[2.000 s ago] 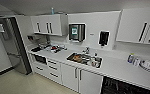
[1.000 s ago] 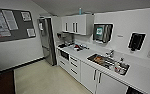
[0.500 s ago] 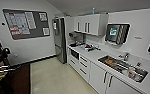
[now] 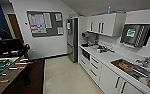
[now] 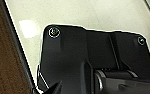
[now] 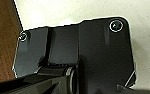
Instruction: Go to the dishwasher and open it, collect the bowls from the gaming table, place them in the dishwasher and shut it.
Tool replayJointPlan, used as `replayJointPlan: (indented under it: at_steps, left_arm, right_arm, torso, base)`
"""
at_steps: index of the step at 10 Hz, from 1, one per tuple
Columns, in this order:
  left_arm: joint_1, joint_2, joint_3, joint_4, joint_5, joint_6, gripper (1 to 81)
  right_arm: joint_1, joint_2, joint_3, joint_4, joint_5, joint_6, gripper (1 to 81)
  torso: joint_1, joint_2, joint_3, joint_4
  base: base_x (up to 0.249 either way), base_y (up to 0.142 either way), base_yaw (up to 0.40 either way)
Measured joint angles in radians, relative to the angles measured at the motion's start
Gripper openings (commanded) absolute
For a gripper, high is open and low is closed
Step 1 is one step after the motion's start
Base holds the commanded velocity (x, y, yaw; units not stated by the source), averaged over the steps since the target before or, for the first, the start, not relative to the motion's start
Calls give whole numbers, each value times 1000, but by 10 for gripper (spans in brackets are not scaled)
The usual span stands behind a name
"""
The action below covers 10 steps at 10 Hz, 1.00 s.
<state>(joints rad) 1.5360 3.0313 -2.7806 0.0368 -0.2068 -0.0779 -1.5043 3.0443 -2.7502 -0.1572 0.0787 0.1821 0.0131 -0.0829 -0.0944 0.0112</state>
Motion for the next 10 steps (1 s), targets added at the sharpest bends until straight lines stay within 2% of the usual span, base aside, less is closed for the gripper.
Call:
replayJointPlan:
  at_steps: [10]
  left_arm:
    - [0,5,0,0,0,0,811]
  right_arm:
    - [0,0,-1,-1,0,-2,811]
  torso:
    - [0,0,0,0]
  base:
    - [0,0,357]
